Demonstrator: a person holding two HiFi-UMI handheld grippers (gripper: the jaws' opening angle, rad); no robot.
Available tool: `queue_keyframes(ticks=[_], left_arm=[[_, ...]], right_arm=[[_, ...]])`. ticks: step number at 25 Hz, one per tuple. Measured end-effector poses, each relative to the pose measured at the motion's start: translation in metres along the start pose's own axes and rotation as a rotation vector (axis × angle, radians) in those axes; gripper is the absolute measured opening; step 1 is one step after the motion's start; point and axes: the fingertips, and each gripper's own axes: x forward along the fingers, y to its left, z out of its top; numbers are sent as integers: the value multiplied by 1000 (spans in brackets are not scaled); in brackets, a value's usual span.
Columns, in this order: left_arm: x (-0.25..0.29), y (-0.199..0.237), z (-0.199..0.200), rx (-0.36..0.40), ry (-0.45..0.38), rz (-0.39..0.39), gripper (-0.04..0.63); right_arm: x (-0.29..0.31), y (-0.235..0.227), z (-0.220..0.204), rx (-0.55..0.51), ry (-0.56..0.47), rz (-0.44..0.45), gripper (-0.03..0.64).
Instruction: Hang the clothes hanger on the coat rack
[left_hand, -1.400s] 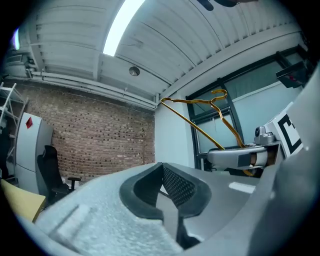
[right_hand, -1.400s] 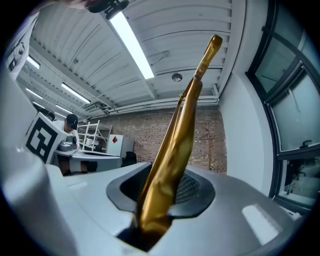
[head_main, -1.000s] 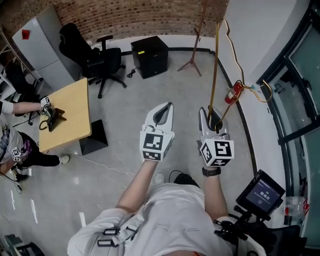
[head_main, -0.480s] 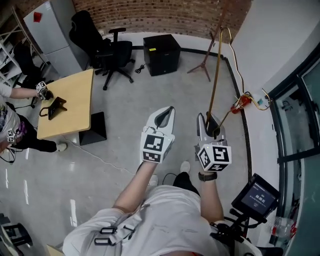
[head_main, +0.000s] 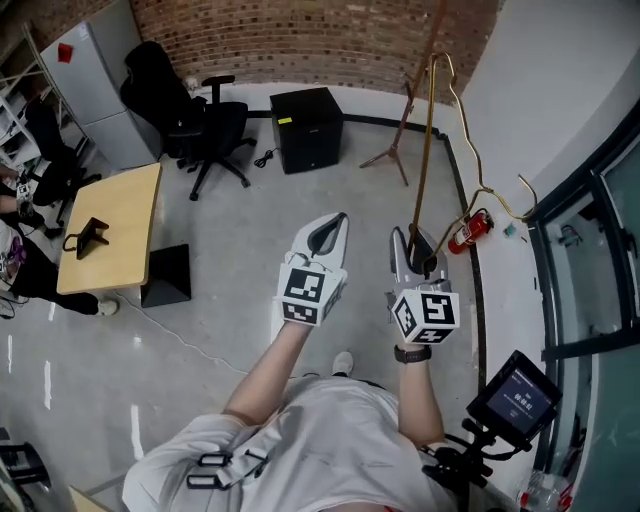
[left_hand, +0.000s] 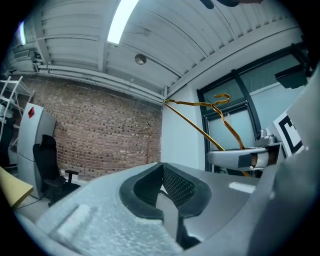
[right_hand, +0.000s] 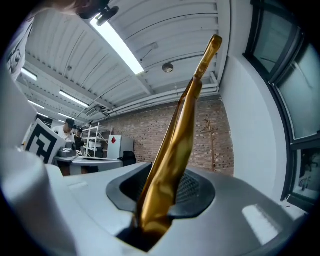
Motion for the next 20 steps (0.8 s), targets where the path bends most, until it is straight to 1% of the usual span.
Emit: queue_keyframes(ticks=[2, 5, 7, 9, 12, 17, 20], left_arm=[[11, -10, -4, -6, -2, 4, -3], [7, -15, -13, -8, -1, 9, -3], [12, -18, -21, -1, 19, 12, -3], [32, -19, -25, 1, 37, 18, -3], [67, -17, -26, 9, 51, 28, -3], [113, 10, -42, -38, 75, 39, -3], [154, 36, -46, -28, 66, 41, -3]], right_arm=[[-1, -19, -3, 8, -2, -4, 118], [-7, -23, -15, 4, 5, -6, 118], [-4, -28, -26, 34, 22, 0, 118], [8, -43, -33, 61, 36, 14, 118], [34, -65, -38, 64, 44, 36, 120], [79, -79, -58, 59, 82, 55, 120], [120, -94, -60, 55, 91, 55, 120]])
